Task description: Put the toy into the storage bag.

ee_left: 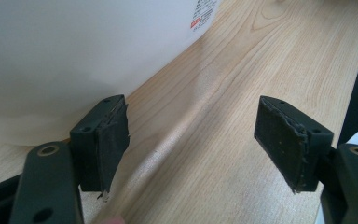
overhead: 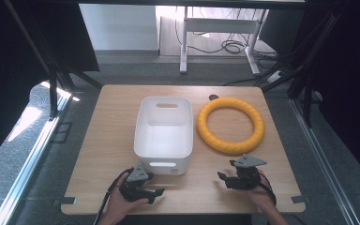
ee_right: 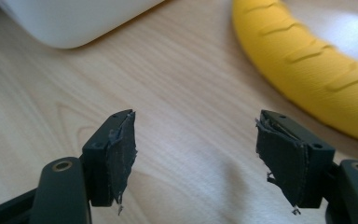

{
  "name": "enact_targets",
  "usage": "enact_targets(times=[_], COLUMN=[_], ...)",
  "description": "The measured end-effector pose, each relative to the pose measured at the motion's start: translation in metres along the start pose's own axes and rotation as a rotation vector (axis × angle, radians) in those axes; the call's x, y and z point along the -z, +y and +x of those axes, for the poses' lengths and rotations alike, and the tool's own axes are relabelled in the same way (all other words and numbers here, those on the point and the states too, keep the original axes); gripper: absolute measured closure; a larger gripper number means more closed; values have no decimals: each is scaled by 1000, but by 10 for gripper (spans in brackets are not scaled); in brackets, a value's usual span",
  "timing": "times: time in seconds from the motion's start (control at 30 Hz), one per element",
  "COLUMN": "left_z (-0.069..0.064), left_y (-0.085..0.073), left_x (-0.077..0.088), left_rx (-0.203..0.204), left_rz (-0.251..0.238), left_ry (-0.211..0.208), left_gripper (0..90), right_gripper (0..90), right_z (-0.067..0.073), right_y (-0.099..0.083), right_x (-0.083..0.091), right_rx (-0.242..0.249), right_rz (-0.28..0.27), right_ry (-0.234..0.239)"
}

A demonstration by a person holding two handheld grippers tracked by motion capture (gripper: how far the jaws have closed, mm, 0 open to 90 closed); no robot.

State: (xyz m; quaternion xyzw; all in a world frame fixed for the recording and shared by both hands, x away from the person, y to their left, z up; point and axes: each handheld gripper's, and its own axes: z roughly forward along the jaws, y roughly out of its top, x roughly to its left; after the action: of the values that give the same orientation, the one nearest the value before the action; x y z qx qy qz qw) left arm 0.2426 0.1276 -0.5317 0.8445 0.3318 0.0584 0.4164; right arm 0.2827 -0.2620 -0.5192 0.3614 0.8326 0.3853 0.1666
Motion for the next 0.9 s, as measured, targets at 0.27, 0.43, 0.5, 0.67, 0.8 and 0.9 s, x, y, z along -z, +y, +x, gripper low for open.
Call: enact_targets(times=[0.27, 0.43, 0.5, 0.67, 0.8, 0.9], left_z=[0, -5, -5, -5, -5, -8], left_y=[-2, 5, 5, 6, 5, 6], left_x=[2, -4, -5, -7, -8, -3], left_rx=[13, -37, -31, -30, -6, -20], left_rz=[-9, 5, 3, 1, 8, -1], left_ry=[9, -10, -20, -28, -15, -14], left_gripper=[262, 262, 262, 262, 262, 262], right_gripper=[278, 263, 261, 219, 201, 193], right_z=[-12, -20, -21, -24, -29, -32], right_y=[4, 5, 8, 10, 18, 26], right_x=[2, 16, 22, 27, 29, 33], right_rx=[-30, -27, -33, -34, -16, 27], right_rz=[4, 0, -8, 1, -3, 3], right_ry=[48, 68, 63, 59, 52, 54])
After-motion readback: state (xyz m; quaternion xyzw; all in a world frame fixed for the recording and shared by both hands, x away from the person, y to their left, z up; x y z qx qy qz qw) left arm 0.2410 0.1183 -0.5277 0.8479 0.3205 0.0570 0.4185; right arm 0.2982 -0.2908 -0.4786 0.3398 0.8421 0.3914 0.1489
